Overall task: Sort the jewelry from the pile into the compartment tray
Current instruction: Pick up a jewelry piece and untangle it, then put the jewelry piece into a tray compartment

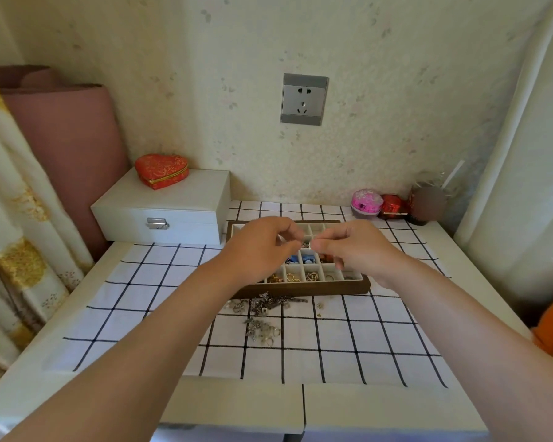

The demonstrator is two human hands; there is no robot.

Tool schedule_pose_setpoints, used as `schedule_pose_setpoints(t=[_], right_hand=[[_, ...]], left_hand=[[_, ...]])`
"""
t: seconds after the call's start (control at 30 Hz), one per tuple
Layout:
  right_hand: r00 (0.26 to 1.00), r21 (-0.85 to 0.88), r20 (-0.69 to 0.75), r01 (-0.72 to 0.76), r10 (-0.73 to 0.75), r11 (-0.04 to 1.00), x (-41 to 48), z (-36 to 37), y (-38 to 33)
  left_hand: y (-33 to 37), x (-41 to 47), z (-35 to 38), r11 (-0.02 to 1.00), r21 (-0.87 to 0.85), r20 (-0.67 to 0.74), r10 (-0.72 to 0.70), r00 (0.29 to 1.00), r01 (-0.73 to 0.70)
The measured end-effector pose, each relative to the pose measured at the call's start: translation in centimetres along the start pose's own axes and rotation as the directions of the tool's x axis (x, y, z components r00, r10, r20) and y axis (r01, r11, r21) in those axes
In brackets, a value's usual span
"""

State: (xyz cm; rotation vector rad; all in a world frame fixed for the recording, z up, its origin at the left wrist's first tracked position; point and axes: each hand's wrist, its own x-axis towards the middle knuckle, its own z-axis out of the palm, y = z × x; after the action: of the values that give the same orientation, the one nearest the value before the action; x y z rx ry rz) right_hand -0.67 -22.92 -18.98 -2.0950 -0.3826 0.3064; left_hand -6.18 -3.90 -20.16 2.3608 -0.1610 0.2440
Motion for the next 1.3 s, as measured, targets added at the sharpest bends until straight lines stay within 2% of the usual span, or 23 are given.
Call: schedule_pose_setpoints(t=[0.1, 0.17, 0.37, 0.53, 0.67, 0.87, 1.07, 1.23, 1.3], right_hand=[[0.999, -0.121, 0.044, -0.014, 0.019, 0.993, 0.7, 0.9, 1.1], [0.998, -0.159, 0.062, -0.022, 0.032, 0.987, 1.1, 1.2, 1.5], [0.995, -0.383, 0.095, 0.024, 0.014, 0.923, 2.0, 1.4, 2.2], [0.991, -0.587, 0.125, 0.119, -0.056, 0.800, 1.6, 1.1, 1.9], [0.968, -0.683, 0.237, 0.230, -0.087, 0.694, 1.0, 1.3, 1.9], [0.954, -0.686, 0.272, 0.283, -0.123, 0.671, 0.6, 0.6, 1.9], [0.944, -0.696, 0.310, 0.304, -0.110, 0.651, 0.4, 0.7, 2.1], [0.939, -0.716, 0.322, 0.322, -0.116, 0.619, 0.0, 0.9, 1.8], [0.944, -0.735, 0.272, 0.328, -0.184, 0.593, -0.4, 1.2, 1.8]], left_hand=[[-1.3, 0.0, 0.7, 0.979, 0.199, 0.056, 0.037, 0.998, -0.048], [-1.9, 0.0, 1.0, 0.962, 0.265, 0.110, 0.033, 0.993, -0.061], [-2.5, 0.0, 1.7, 0.948, 0.298, 0.209, 0.046, 0.977, -0.109], [-2.4, -0.2, 2.4, 0.912, 0.366, 0.289, 0.075, 0.954, -0.183], [-2.4, -0.2, 2.5, 0.879, 0.411, 0.337, 0.101, 0.936, -0.243], [-2.3, -0.2, 2.1, 0.933, 0.295, 0.247, 0.132, 0.960, -0.205], [-2.5, -0.4, 2.5, 0.909, 0.353, 0.349, 0.093, 0.932, -0.223], [-2.4, -0.5, 1.5, 0.936, 0.297, 0.271, 0.108, 0.956, -0.189], [-2.7, -0.9, 0.9, 0.938, 0.298, 0.223, 0.110, 0.969, -0.175]])
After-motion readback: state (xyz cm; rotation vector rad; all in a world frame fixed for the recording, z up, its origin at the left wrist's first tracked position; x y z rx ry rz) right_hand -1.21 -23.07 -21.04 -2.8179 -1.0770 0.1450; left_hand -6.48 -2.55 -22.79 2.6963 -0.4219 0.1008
